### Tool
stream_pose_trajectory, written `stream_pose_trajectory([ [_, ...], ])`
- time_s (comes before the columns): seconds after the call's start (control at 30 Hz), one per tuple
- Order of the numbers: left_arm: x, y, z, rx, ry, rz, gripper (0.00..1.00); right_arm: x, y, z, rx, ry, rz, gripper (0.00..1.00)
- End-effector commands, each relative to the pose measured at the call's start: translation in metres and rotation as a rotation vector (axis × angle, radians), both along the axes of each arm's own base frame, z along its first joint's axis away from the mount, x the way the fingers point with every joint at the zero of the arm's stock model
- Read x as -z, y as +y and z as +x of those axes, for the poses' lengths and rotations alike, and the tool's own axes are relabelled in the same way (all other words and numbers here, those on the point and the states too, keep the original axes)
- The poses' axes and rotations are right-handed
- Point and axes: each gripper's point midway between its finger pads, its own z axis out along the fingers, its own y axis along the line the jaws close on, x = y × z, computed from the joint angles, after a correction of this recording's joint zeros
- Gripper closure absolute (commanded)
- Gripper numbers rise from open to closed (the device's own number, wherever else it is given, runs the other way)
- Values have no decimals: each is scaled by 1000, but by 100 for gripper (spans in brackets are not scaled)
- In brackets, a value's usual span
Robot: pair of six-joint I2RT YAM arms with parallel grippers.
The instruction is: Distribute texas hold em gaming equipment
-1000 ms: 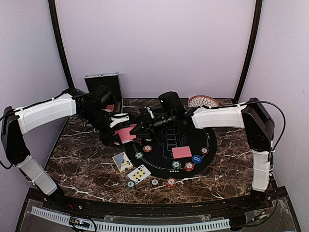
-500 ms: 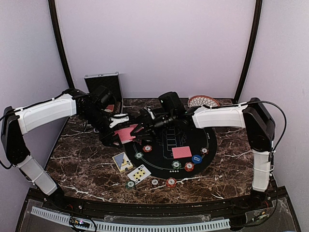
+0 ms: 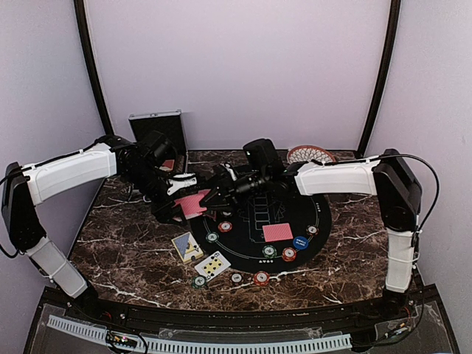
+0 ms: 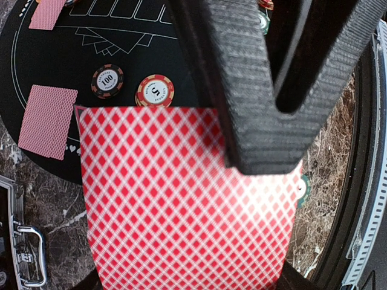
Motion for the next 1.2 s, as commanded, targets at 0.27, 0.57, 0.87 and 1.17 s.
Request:
stream_pose_trajectory([
  [0.27, -3, 4, -2, 5, -6, -2, 100, -31, 2, -9, -25, 6, 110, 93],
  [0.57, 0, 6, -2, 1, -7, 15, 100, -36, -8, -4, -4, 44, 164, 96],
  [0.87, 2, 8, -2, 0, -1, 23, 100, -45, -18, -1, 17, 58, 224, 99],
  [1.17, 0, 10, -2, -5, -2, 18, 100, -42, -16, 0, 13, 54, 210, 100],
])
